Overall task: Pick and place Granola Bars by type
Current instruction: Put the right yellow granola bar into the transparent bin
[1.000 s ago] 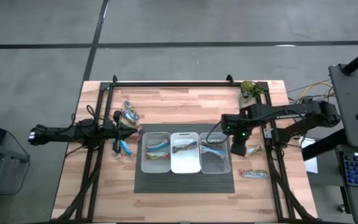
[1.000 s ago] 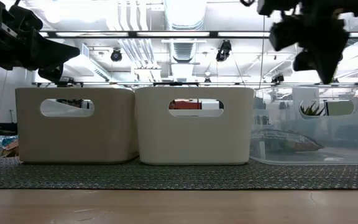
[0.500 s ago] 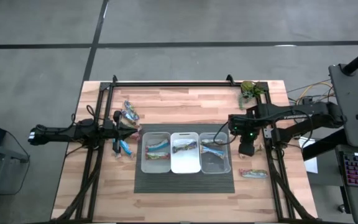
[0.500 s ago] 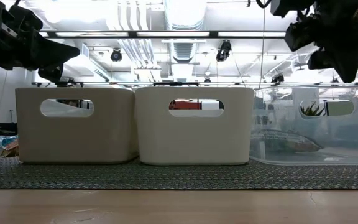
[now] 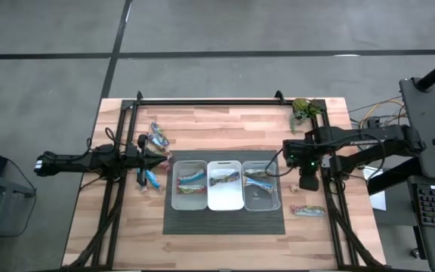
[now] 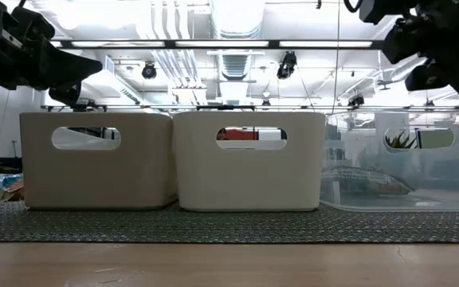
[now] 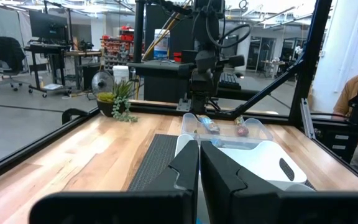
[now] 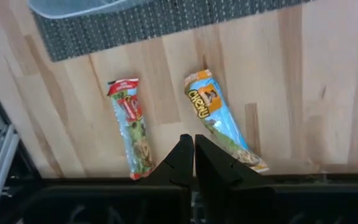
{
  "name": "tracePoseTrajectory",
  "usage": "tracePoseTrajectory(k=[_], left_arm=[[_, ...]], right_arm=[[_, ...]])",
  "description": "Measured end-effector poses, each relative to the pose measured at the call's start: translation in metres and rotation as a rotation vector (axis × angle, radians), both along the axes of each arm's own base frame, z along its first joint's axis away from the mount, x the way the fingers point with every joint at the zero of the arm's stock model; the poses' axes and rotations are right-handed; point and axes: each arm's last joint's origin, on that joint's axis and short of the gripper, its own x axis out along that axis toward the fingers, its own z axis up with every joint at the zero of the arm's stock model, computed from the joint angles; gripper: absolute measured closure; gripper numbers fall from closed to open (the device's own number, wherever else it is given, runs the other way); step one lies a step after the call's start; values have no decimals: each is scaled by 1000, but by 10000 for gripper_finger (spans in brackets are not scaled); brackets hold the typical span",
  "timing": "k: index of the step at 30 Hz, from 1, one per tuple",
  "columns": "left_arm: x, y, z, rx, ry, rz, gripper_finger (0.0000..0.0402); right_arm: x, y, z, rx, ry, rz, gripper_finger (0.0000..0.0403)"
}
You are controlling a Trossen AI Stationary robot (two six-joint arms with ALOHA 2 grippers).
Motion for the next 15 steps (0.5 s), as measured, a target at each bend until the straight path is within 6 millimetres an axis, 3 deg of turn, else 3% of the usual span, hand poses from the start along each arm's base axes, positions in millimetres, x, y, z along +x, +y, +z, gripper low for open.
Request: tracePoseTrajectory(k=[8,15], left_arm=[[0,0,0,0,0,0,402],[0,0,0,0,0,0,402]], right_arm=[[-12,1,7,27,5,-1,394],[-13,1,31,19,-30,5,394]])
